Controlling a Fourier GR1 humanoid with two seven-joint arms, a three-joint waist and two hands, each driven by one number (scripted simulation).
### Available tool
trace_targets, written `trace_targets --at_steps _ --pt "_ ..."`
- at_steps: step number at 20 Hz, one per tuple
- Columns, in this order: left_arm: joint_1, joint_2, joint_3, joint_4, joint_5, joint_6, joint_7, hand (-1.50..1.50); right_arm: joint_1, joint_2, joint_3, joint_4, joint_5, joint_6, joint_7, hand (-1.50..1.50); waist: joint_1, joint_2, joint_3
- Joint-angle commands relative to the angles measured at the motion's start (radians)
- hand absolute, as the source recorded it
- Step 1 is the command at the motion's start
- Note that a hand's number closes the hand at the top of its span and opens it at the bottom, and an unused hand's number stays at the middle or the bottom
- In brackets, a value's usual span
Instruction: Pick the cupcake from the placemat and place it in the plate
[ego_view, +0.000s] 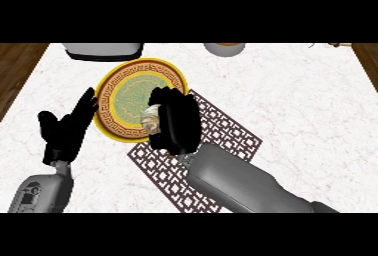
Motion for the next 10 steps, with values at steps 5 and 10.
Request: trace_targets --at_steps 5,10 --pt "0.023 -0.026 -0.008 0.002 -0.02 0.019 -0.033 0.0 0.036 0.001 -0.128 0.174 -0.277 0.065 -0.242 1.5 0.0 0.006 0.001" --pt "0.062 -0.002 0.014 -0.005 0.007 -0.028 -0.059 0.0 0.024 0.001 -0.146 0.27 -0.375 0.168 -0.462 -1.5 -0.005 0.002 0.001"
